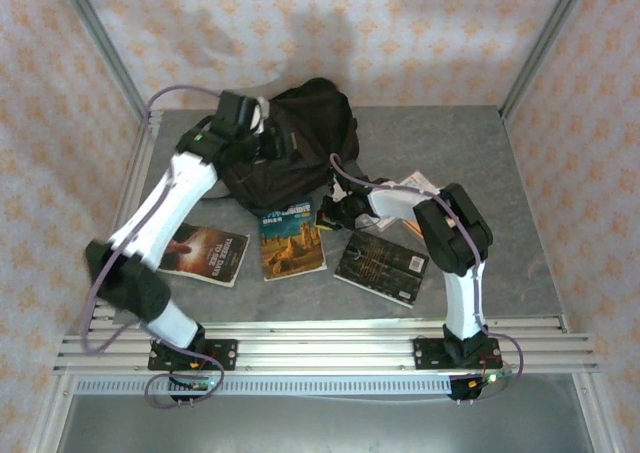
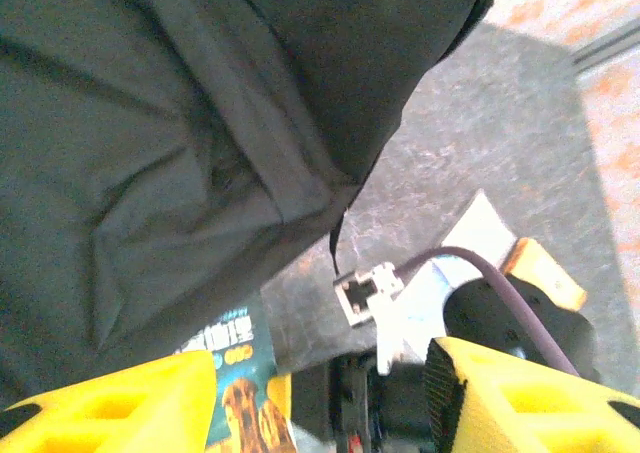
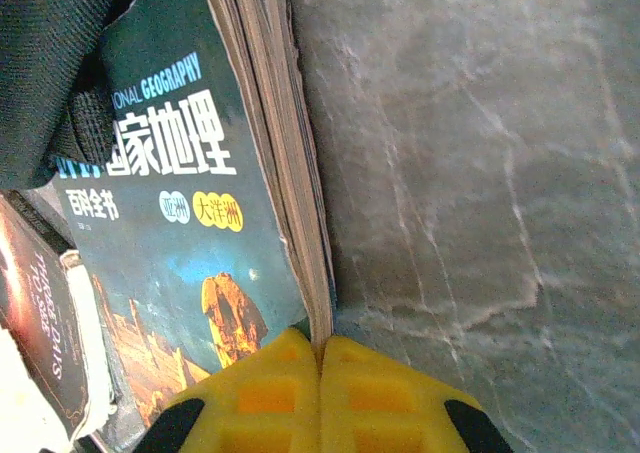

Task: Pack the student bag
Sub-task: Move the book to the center of the table, then pick up the book from the center of the table.

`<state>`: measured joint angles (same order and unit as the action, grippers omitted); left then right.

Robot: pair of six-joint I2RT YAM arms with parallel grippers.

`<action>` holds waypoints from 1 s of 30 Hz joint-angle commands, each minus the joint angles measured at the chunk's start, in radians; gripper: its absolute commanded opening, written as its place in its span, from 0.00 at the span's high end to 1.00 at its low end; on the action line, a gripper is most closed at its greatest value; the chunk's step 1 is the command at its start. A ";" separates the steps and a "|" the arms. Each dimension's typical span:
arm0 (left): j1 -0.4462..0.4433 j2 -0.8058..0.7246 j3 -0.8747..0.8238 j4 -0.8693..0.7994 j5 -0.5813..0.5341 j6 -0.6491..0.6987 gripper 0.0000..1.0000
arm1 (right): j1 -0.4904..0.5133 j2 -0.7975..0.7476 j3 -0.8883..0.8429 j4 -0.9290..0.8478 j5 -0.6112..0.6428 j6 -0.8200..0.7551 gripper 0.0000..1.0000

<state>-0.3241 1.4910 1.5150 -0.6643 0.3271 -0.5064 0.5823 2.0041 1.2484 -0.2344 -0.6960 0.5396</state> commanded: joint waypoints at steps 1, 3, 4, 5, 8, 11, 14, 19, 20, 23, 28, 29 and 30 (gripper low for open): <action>-0.009 -0.133 -0.228 0.102 -0.048 -0.115 0.41 | 0.008 -0.054 -0.060 -0.007 0.057 0.029 1.00; -0.014 -0.210 -0.359 0.129 -0.042 -0.148 0.42 | 0.008 -0.077 -0.081 0.000 0.055 0.034 1.00; -0.021 -0.246 -0.435 0.147 -0.035 -0.158 0.43 | 0.008 -0.091 -0.094 0.000 0.056 0.037 1.00; -0.031 -0.273 -0.495 0.154 -0.036 -0.166 0.44 | 0.008 -0.105 -0.108 0.001 0.059 0.037 1.00; -0.076 -0.310 -0.618 0.173 -0.081 -0.161 0.48 | 0.008 -0.136 -0.152 0.004 0.070 0.034 1.00; -0.094 -0.299 -0.710 0.217 -0.080 -0.182 0.52 | 0.008 -0.152 -0.188 -0.003 0.080 0.014 1.00; -0.115 -0.306 -0.816 0.286 -0.106 -0.213 0.58 | 0.008 -0.145 -0.205 -0.016 0.059 -0.009 1.00; -0.143 -0.285 -0.928 0.393 -0.123 -0.237 0.64 | 0.008 -0.154 -0.252 0.027 0.029 0.003 0.98; -0.149 -0.275 -0.941 0.419 -0.126 -0.242 0.65 | 0.009 -0.155 -0.255 0.033 0.023 0.006 0.96; -0.165 -0.224 -0.966 0.488 -0.126 -0.244 0.70 | 0.008 -0.150 -0.263 0.065 -0.017 0.012 0.80; -0.170 -0.136 -0.985 0.563 -0.105 -0.242 0.78 | 0.008 -0.143 -0.290 0.134 -0.062 0.039 0.55; -0.171 -0.127 -0.987 0.571 -0.100 -0.244 0.80 | 0.010 -0.138 -0.290 0.142 -0.076 0.043 0.53; -0.172 -0.120 -0.989 0.576 -0.094 -0.242 0.82 | 0.011 -0.133 -0.290 0.145 -0.087 0.045 0.51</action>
<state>-0.4847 1.3453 0.5480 -0.1661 0.2447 -0.7368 0.5816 1.8538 0.9955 -0.0704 -0.7456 0.5751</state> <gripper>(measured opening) 0.190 0.481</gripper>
